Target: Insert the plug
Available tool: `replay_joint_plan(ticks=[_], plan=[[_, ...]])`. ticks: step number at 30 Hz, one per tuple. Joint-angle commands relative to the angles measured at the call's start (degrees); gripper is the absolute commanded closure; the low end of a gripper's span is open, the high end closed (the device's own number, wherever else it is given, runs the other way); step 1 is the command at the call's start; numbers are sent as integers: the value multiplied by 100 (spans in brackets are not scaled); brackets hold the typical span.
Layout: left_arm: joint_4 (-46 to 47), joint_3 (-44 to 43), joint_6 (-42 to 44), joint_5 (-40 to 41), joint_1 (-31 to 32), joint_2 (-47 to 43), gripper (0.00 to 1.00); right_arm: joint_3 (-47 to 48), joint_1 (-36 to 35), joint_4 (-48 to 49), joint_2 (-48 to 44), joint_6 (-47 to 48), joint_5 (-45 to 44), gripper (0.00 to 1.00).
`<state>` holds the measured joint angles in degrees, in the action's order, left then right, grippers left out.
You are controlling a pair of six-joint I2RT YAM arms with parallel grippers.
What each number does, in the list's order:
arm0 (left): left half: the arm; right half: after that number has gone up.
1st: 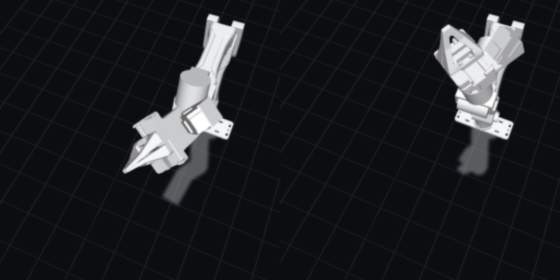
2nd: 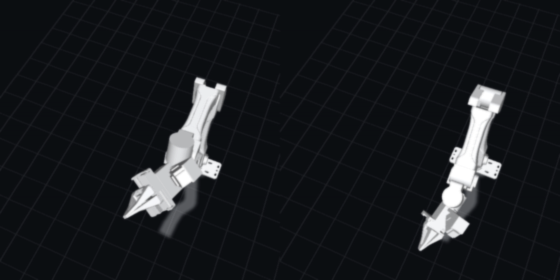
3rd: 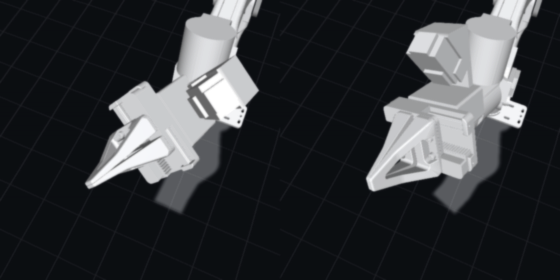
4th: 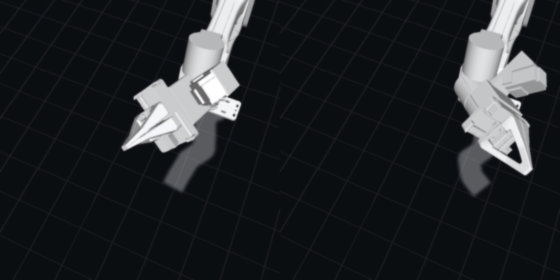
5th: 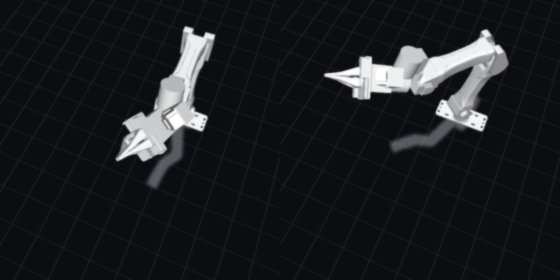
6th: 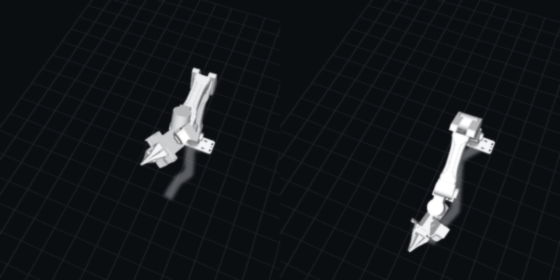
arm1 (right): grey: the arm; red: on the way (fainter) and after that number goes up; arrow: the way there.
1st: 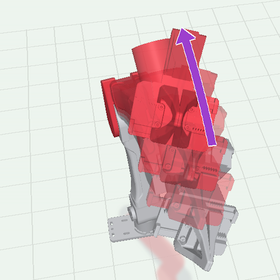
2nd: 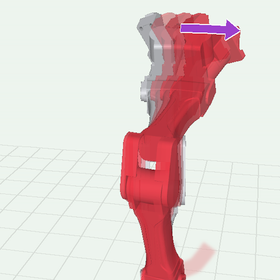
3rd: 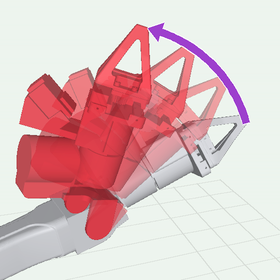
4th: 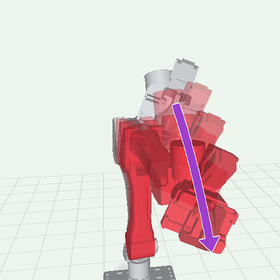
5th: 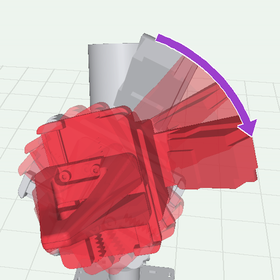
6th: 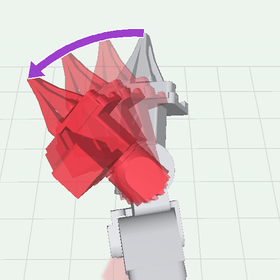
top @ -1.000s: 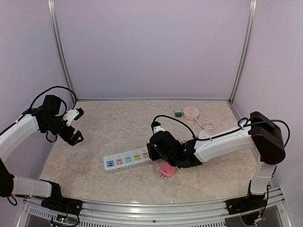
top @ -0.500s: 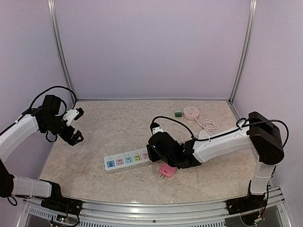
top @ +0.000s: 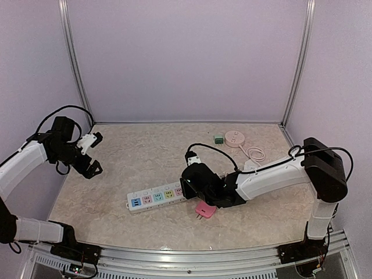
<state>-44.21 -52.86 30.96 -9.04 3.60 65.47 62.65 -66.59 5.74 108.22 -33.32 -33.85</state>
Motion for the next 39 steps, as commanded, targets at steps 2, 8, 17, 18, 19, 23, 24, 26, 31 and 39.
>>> replay_joint_plan(ticks=[2,8,17,18,19,23,24,26,31,39], plan=[[10,40,41,-71,-43,-19,1,-373,-144,-1522,517,-421,146,100],[17,22,50,-5,-43,129,1,-386,-199,-2212,815,-748,171,100],[8,13,46,35,-43,140,1,-578,-221,-2527,817,-1110,184,100],[3,13,49,28,-43,141,1,-548,-223,-2585,788,-1167,148,100],[8,8,50,19,-43,141,1,-493,-222,-2687,757,-1228,105,100],[-14,26,68,-53,-43,64,1,46,-221,-3145,495,-1065,-21,3],[-17,30,68,-100,-43,2,1,287,-226,-3292,363,-973,-67,1],[-49,23,76,-189,-42,-92,1,767,-223,-3505,68,-691,-156,0],[-86,14,111,-267,-43,-343,1,2053,-204,-4402,-490,-112,-26,0],[-238,-82,95,-266,-42,-465,1,4272,645,-6929,-752,395,2424,0]])
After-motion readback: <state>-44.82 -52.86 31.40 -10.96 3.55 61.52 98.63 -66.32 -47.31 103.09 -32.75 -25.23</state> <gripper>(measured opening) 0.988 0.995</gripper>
